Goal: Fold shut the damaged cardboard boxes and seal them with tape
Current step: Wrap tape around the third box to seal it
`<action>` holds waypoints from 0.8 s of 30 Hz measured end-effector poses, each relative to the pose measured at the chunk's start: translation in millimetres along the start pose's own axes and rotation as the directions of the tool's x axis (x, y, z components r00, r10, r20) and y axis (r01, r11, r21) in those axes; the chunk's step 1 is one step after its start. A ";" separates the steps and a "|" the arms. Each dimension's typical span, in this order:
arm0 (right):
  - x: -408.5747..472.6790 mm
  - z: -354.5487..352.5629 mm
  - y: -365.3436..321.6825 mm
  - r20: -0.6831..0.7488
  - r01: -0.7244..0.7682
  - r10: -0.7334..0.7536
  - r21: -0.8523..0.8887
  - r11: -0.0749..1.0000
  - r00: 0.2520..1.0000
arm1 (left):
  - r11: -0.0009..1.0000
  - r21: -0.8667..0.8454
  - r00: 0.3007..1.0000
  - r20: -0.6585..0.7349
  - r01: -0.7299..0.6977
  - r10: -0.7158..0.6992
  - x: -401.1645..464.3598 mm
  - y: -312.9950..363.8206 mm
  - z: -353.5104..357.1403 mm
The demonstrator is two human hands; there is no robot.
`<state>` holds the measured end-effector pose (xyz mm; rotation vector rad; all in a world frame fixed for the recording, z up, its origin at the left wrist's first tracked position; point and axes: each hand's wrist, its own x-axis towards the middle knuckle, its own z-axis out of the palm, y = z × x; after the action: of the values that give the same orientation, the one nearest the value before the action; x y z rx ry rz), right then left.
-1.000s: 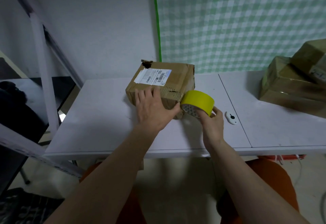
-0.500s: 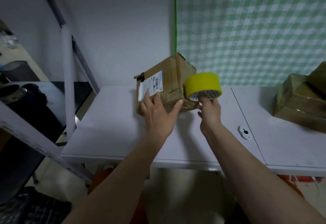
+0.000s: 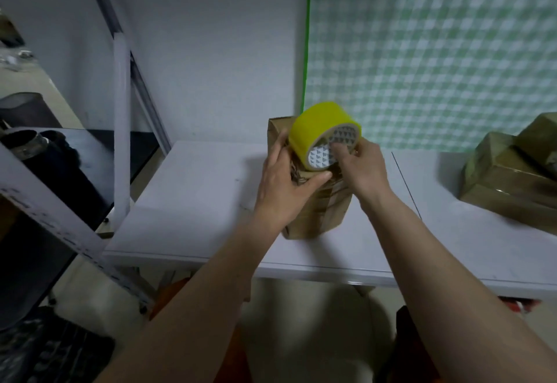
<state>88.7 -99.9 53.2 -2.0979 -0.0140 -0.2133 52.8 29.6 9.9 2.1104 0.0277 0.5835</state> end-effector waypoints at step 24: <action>5.3 -9.5 12.4 -0.313 -0.025 0.075 0.162 0.987 0.947 | 0.904 0.397 0.987 0.045 -0.158 0.153 -11.4 -18.6 -25.9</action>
<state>93.6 -114.8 48.2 -1.8847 0.2101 -0.5020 35.6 57.8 2.8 2.5318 -0.0326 0.7069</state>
